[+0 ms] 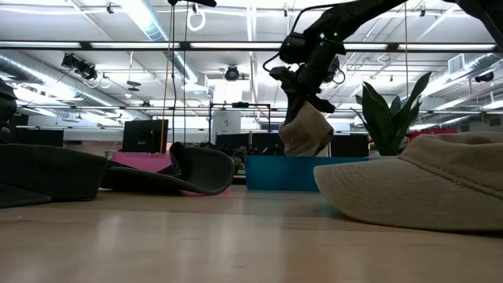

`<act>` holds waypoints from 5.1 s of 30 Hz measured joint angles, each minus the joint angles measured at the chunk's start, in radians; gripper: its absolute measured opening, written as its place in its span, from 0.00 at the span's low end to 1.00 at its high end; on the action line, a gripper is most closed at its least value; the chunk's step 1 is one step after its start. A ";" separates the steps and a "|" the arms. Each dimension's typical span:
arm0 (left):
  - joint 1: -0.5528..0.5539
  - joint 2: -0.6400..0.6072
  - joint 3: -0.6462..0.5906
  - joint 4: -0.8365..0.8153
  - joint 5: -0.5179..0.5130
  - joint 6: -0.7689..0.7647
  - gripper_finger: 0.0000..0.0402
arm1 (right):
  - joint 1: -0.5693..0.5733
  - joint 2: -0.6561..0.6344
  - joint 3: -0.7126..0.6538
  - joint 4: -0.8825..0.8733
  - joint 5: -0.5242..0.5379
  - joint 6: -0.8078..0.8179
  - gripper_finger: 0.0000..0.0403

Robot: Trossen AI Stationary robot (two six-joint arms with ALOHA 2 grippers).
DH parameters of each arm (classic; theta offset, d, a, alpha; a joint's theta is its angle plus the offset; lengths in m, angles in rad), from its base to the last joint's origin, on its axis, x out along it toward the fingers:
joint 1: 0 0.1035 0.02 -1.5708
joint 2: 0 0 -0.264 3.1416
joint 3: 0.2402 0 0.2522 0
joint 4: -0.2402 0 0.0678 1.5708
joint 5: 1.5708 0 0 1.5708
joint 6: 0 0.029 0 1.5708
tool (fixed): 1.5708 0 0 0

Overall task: Pick & Place hat
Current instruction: Put the left light brown cap into the blue bin, then put the light brown cap into the blue bin

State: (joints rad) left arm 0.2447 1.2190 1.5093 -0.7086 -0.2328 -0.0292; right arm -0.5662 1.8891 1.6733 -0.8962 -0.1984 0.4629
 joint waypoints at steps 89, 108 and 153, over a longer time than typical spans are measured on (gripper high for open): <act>0.000 -0.001 0.000 0.002 0.000 0.020 0.45 | 0.019 0.006 -0.222 -0.099 0.353 -0.236 0.46; 0.000 -0.001 0.001 0.001 0.000 0.015 0.45 | 0.022 -0.253 -0.064 -0.196 0.245 -0.288 0.87; -0.001 0.125 0.001 0.053 0.139 -0.038 0.45 | 0.904 -0.949 -0.786 -0.051 -0.104 0.931 0.63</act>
State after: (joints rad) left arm 0.2438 1.3443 1.5101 -0.6556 -0.0937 -0.0671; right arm 0.3375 0.9405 0.8875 -0.9471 -0.3019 1.3941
